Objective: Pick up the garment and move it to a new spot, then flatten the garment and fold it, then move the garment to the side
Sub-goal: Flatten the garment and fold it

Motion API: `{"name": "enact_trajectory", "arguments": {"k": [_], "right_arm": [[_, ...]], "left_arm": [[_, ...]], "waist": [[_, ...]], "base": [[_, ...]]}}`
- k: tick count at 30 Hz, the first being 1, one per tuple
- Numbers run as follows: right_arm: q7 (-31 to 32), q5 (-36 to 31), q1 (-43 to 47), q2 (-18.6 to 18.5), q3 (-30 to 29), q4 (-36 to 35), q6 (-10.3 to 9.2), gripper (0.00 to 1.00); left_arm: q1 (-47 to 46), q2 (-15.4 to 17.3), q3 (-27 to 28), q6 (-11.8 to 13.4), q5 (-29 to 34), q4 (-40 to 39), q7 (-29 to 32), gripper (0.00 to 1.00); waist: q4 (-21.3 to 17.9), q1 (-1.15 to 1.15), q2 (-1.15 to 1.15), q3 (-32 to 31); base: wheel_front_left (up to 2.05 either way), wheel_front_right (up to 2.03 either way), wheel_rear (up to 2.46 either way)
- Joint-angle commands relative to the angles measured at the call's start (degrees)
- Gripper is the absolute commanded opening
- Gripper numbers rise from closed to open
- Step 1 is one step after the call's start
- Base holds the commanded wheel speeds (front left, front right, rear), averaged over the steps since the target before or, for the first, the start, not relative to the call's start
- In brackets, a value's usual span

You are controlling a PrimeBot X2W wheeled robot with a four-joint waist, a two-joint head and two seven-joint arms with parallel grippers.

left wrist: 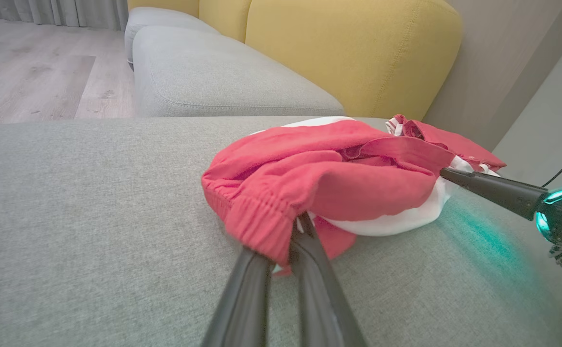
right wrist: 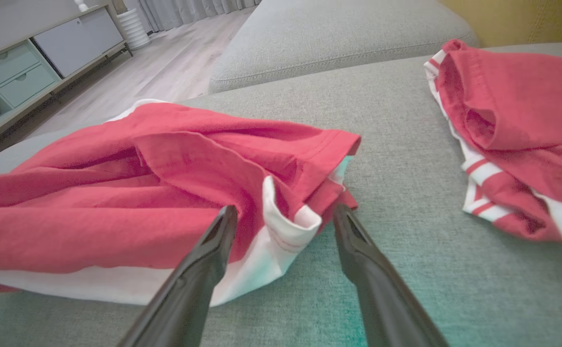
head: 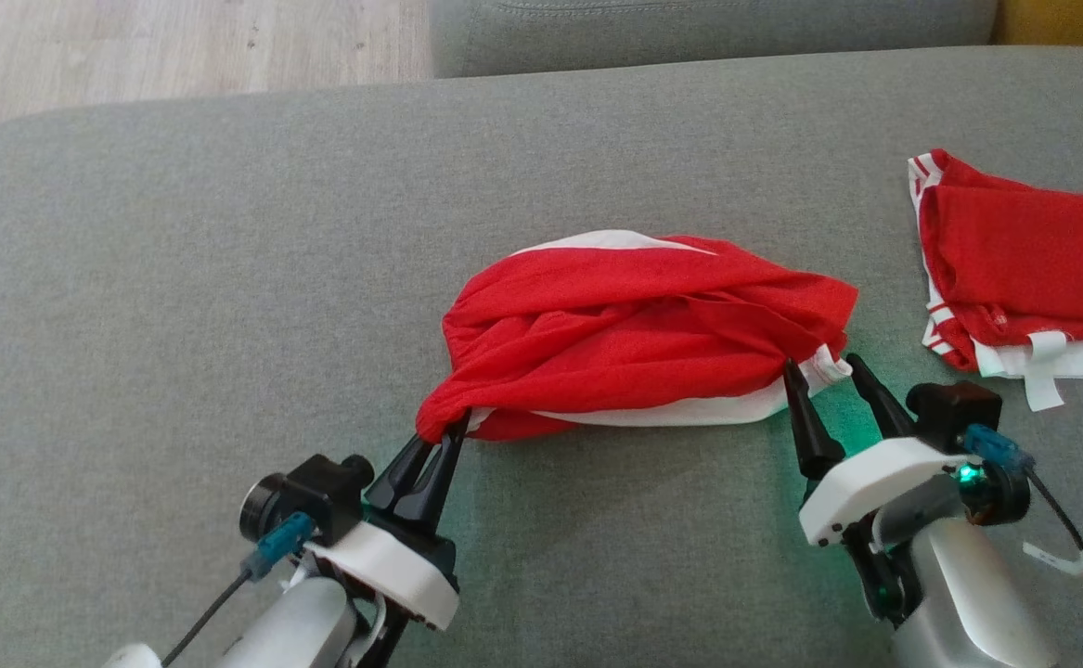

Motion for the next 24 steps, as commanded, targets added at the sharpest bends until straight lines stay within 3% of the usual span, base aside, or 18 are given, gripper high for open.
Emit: {"name": "enact_trajectory", "arguments": {"k": [1, 3, 5, 6, 15, 24], "right_arm": [[0.09, 0.6, -2.61, -0.11, 1.62, -0.83, -0.04, 1.0], [0.39, 1.21, -3.19, -0.11, 1.79, 0.18, -0.04, 0.98], [0.35, 1.81, -3.7, -0.11, 2.11, 0.97, -0.04, 0.38], [0.22, 2.22, -3.93, -0.11, 2.36, 1.28, -0.04, 0.0], [-2.32, 3.64, -5.15, -0.11, 2.44, 0.83, -0.04, 0.0], [2.61, 11.34, -8.54, -1.33, 1.26, -9.43, -0.04, 0.0]], "left_arm": [[-2.08, 0.72, 1.53, -0.01, -0.64, -1.52, -0.39, 0.0], [-2.29, 0.77, 1.44, -0.03, -0.67, -1.43, -0.34, 0.0], [-2.52, 0.8, 1.37, -0.04, -0.7, -1.36, -0.31, 0.0], [-2.63, 0.82, 1.33, -0.05, -0.72, -1.32, -0.29, 0.0], [-2.97, 1.61, 1.25, 0.2, -0.78, -0.62, -0.06, 0.0], [-6.8, 6.32, 1.81, -0.4, -0.24, -3.15, 3.26, 0.0]], "waist": [[0.05, 0.0, 0.0, 0.15], [0.08, 0.0, 0.0, 0.3], [0.1, 0.0, 0.0, 0.43], [0.1, 0.0, 0.0, 0.47], [-0.41, 0.0, 0.0, -0.35], [-2.53, 0.0, 0.0, -3.66]], "base": [[0.0, 0.0, 0.0], [0.0, 0.0, 0.0], [0.0, 0.0, 0.0], [0.0, 0.0, 0.0], [0.0, 0.0, 0.0], [0.0, 0.0, 0.0]]}}
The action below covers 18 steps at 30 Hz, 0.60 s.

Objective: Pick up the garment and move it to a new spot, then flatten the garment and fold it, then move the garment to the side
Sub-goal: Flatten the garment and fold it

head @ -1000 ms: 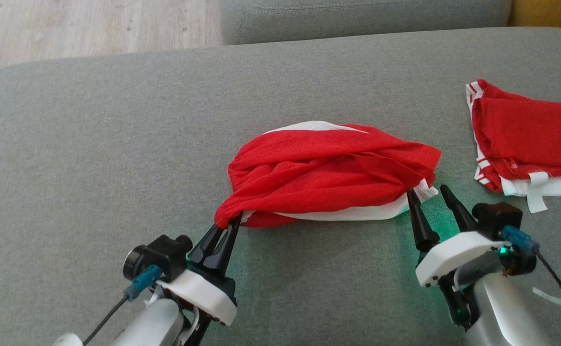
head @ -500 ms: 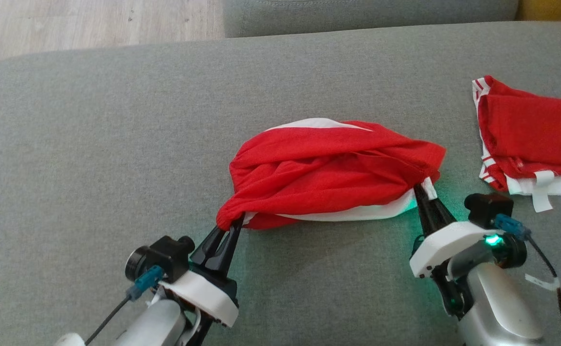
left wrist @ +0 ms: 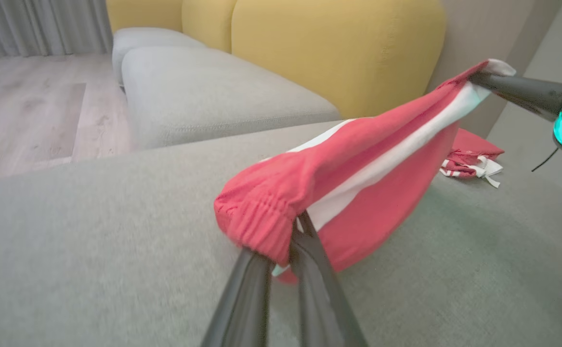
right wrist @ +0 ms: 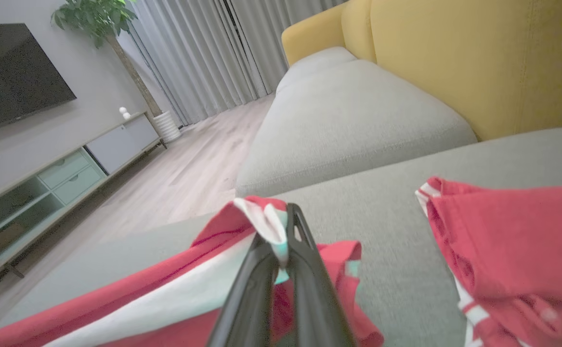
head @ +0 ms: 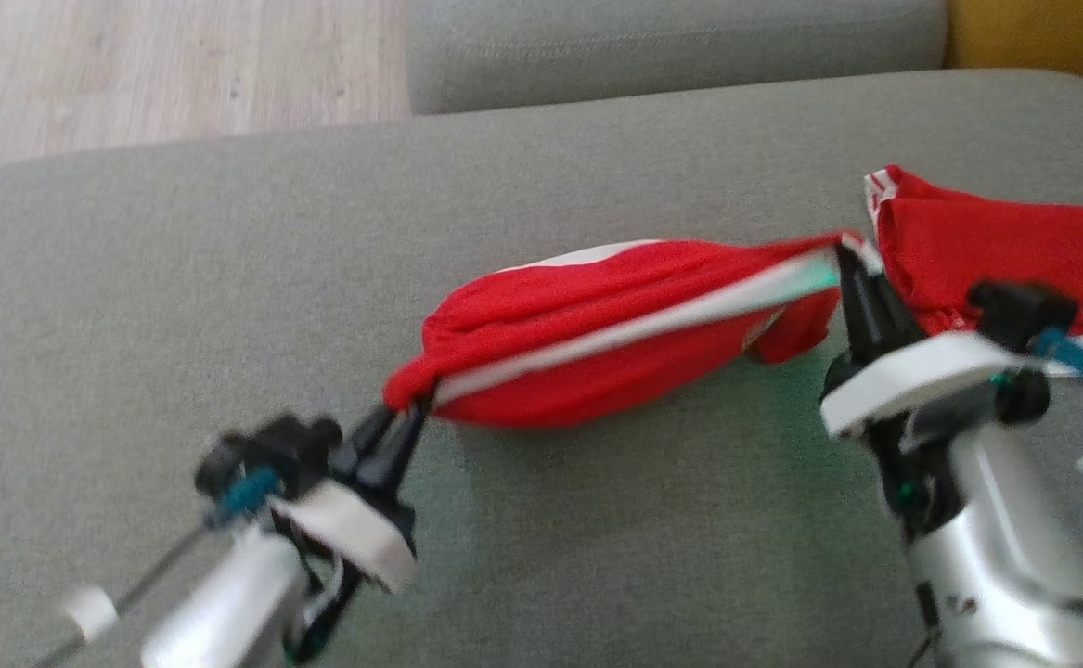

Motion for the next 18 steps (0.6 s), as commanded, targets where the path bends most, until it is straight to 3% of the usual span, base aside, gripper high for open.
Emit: {"name": "enact_trajectory", "arguments": {"k": [1, 8, 13, 18], "right_arm": [[0.59, 0.49, -3.28, -0.7, 1.26, -3.03, -0.04, 0.0], [8.82, 1.9, -11.46, -1.18, 0.53, -10.45, -0.04, 0.0], [12.8, -0.78, -18.0, -0.13, -2.5, -10.84, -0.04, 0.0], [14.24, -4.6, -21.05, 0.73, -5.4, -9.95, -0.04, 0.0]], "left_arm": [[-5.02, 2.16, 2.59, -0.08, 0.28, -2.22, 0.32, 0.0], [-18.24, 6.55, 3.96, -1.68, -1.41, -6.26, 8.74, 0.0], [-27.57, 8.46, 4.88, -2.14, -3.67, -6.27, 13.41, 0.0], [-31.09, 9.57, 4.72, -2.28, -5.05, -5.7, 14.11, 0.0]], "waist": [[-0.51, 0.0, 0.0, -0.91], [-1.18, 0.0, 0.0, -4.75], [-1.86, 0.0, 0.0, -6.46], [-2.29, 0.0, 0.0, -7.75]], "base": [[0.0, 0.0, 0.0], [0.0, 0.0, 0.0], [0.0, 0.0, 0.0], [0.0, 0.0, 0.0]]}}
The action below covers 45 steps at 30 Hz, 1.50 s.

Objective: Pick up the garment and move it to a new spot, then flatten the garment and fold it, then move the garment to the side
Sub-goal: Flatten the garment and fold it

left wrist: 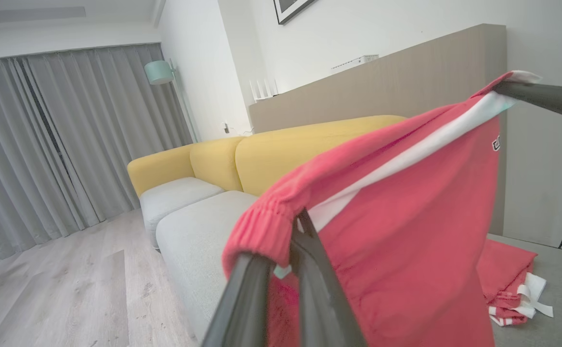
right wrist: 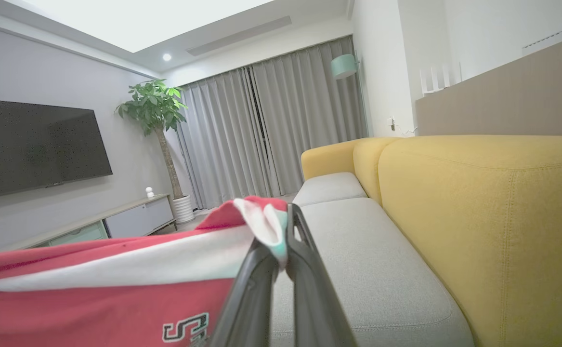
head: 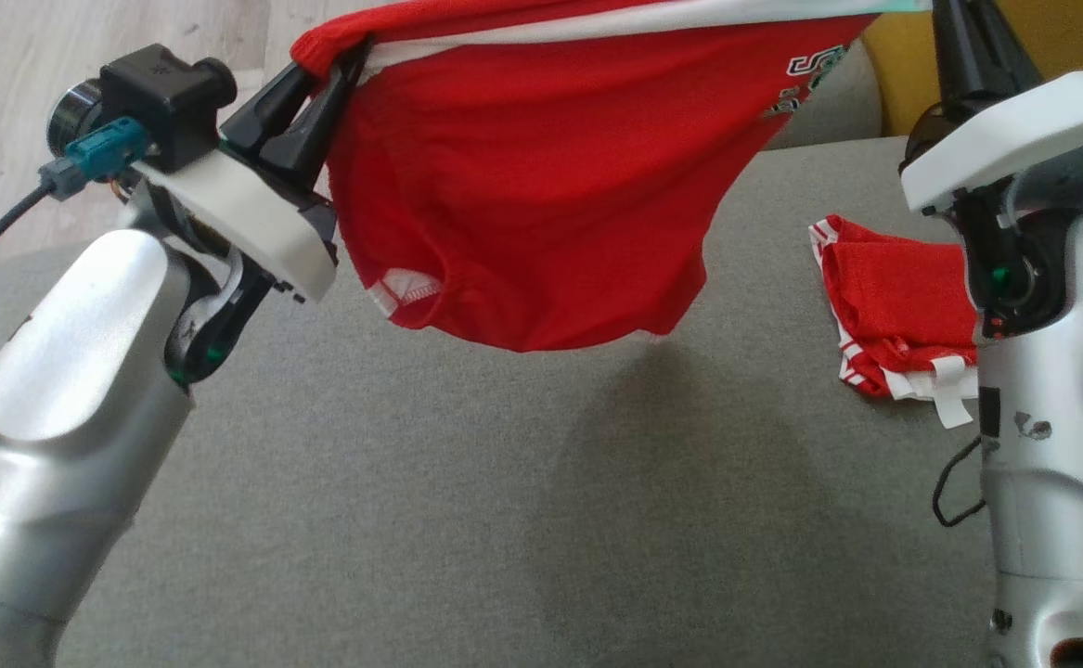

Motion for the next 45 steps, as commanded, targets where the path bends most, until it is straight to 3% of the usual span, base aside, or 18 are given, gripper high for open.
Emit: {"name": "enact_trajectory", "arguments": {"k": [1, 8, 17, 25, 29, 34, 38, 41, 45], "right_arm": [[0.61, -0.57, -2.47, 1.16, 0.49, -1.98, -0.04, 0.0], [3.37, -0.56, 1.15, 1.26, -0.1, -6.56, -0.04, 0.0], [8.75, -1.7, 5.59, 1.27, -0.88, -14.49, -0.04, 0.0], [10.68, -2.51, 2.36, 1.27, -1.02, -12.98, -0.04, 0.0], [9.44, -3.59, -6.18, 1.28, -0.25, -6.6, -0.04, 0.0], [2.89, -6.69, -21.81, 1.28, 0.52, 5.55, -0.04, 0.0], [-5.05, -10.28, -32.9, 1.28, -0.05, 15.81, -0.04, 0.0], [-13.4, -9.44, -39.04, 1.28, -2.26, 25.77, -0.04, 0.0], [-17.57, -8.4, -39.5, 1.28, -2.25, 35.46, -0.04, 0.0]], "left_arm": [[-2.97, 2.61, 2.83, -0.17, -1.01, -1.29, 0.15, 0.0], [1.11, 3.21, 1.92, -0.09, -3.91, -6.19, 1.29, 0.0], [5.63, 5.54, 2.44, 2.43, -7.08, -15.46, 5.15, 0.0], [3.44, 5.62, 3.47, 3.03, -10.4, -14.7, 9.38, 0.0], [-4.0, 5.19, 4.13, 1.81, -10.41, -9.59, 10.87, 0.0], [-16.72, 3.32, 4.44, 0.23, -9.59, 0.6, 8.78, 0.0], [-26.75, 3.48, 2.28, -0.2, -6.8, 8.31, 2.86, 0.0], [-32.86, 3.09, -1.69, -0.24, -7.26, 13.53, -5.2, 0.0], [-33.69, 1.91, -7.16, -0.25, -10.3, 16.56, -9.95, 0.0]], "waist": [[-0.06, 0.0, 0.0, -0.62], [0.42, 0.0, 0.0, -1.47], [0.9, 0.0, 0.0, -0.4], [0.67, 0.0, 0.0, 4.75], [0.02, 0.0, 0.0, 11.96], [-0.98, 0.0, 0.0, 20.72], [-1.62, 0.0, 0.0, 25.62], [-1.76, 0.0, 0.0, 28.09], [-0.82, 0.0, 0.0, 29.16]], "base": [[0.0, 0.0, 0.0], [0.0, 0.0, 0.0], [0.0, 0.0, 0.0], [0.0, 0.0, 0.0], [0.0, 0.0, 0.0], [0.0, 0.0, 0.0], [0.0, 0.0, 0.0], [0.0, 0.0, 0.0], [0.0, 0.0, 0.0]]}}
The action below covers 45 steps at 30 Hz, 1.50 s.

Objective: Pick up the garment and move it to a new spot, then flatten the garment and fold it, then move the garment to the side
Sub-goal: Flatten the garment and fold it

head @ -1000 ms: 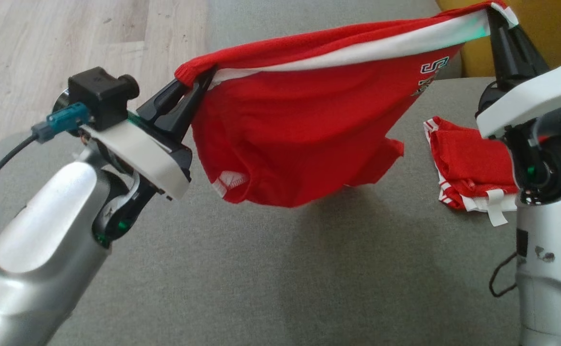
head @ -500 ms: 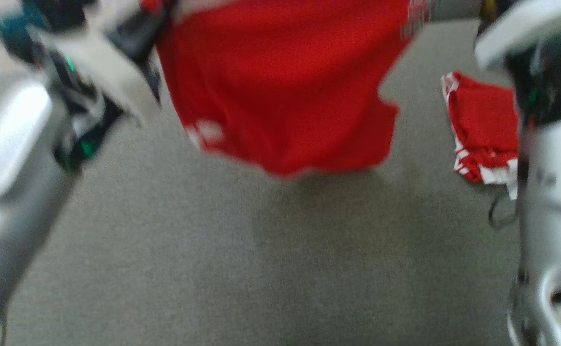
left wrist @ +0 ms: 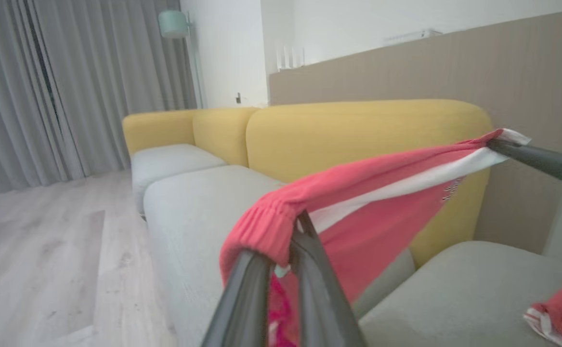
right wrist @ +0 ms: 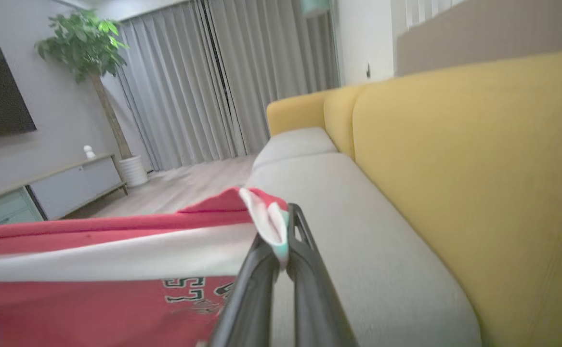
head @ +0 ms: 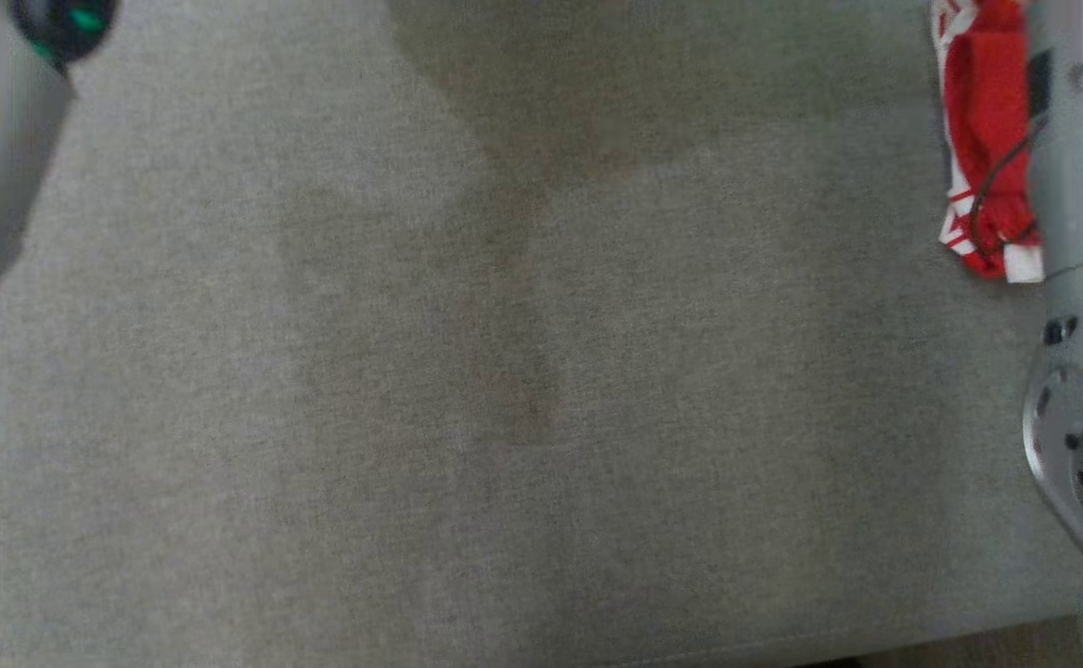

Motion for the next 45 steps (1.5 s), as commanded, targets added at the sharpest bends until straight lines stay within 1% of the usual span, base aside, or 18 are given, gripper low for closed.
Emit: {"name": "enact_trajectory", "arguments": {"k": [1, 5, 9, 12, 16, 17, 26, 32, 36, 40, 42, 45], "right_arm": [[-0.56, 0.69, -0.99, 0.65, 0.19, 0.01, -0.05, 0.0], [1.01, 1.27, 1.63, 0.65, -0.61, 9.75, -0.05, 0.0], [4.73, -0.86, 4.32, 0.65, -1.91, 17.56, -0.05, 0.0], [7.06, -2.23, 6.33, 0.53, -2.53, 19.75, -0.05, 0.0], [9.07, -3.01, 9.17, 0.27, -1.82, 20.63, -0.05, 0.0], [9.07, -3.01, 9.17, 0.27, -1.82, 20.63, -0.05, 0.0], [10.33, -0.28, 16.46, -0.11, 2.21, 19.86, -0.05, 0.0], [12.25, 4.44, 23.56, -0.79, 6.03, 16.43, -0.05, 0.0], [14.8, 8.45, 28.74, -2.57, 8.42, 11.97, -0.05, 0.0], [17.73, 12.43, 34.86, -5.22, 9.98, 5.89, -0.05, 0.0], [19.46, 14.24, 38.35, -6.69, 10.15, 2.39, -0.05, 0.0], [22.27, 16.36, 43.6, -9.02, 8.71, -3.3, -0.05, 0.0]], "left_arm": [[-2.07, 2.81, 0.41, 0.13, -0.48, -0.47, -1.13, 0.0], [1.4, 3.43, -7.62, 0.13, -2.56, 0.4, -4.55, 0.0], [5.69, 4.97, -15.47, 0.13, -4.35, -0.63, -6.91, 0.0], [8.85, 6.26, -20.62, 0.13, -5.4, -1.87, -8.0, 0.0], [13.42, 7.52, -23.63, 0.13, -5.81, -3.25, -8.84, 0.0], [13.42, 7.52, -23.63, 0.13, -5.81, -3.25, -8.84, 0.0], [24.66, 7.37, -24.86, 0.12, -1.95, -6.93, -9.3, 0.0], [32.88, 6.17, -21.91, 0.25, 0.98, -9.26, -9.32, 0.0], [38.15, 5.44, -19.22, 0.99, 2.85, -12.11, -9.32, 0.0], [43.02, 5.32, -17.47, 2.05, 4.36, -15.5, -9.33, 0.0], [45.3, 5.35, -17.05, 2.79, 4.77, -17.32, -9.33, 0.0], [48.29, 5.62, -17.44, 3.81, 5.41, -20.91, -9.33, 0.0]], "waist": [[0.63, -0.03, 0.0, 0.76], [1.5, -0.03, 0.0, 0.15], [1.97, -0.03, 0.0, -1.54], [2.31, -0.03, 0.0, -3.47], [2.61, -0.03, 0.0, -6.48], [2.61, -0.03, 0.0, -6.48], [2.77, -0.03, 0.0, -13.47], [2.29, -0.03, 0.0, -18.51], [1.93, -0.03, 0.0, -21.59], [1.79, -0.03, 0.0, -24.94], [1.82, -0.03, 0.0, -26.52], [1.89, -0.03, 0.0, -27.89]], "base": [[0.0, 0.0, 0.0], [0.0, 0.0, 0.0], [0.0, 0.0, 0.0], [0.0, 0.0, 0.0], [0.0, 0.0, 0.0], [0.0, 0.0, 0.0], [0.0, 0.0, 0.0], [0.0, 0.0, 0.0], [0.0, 0.0, 0.0], [0.0, 0.0, 0.0], [0.0, 0.0, 0.0], [0.0, 0.0, 0.0]]}}
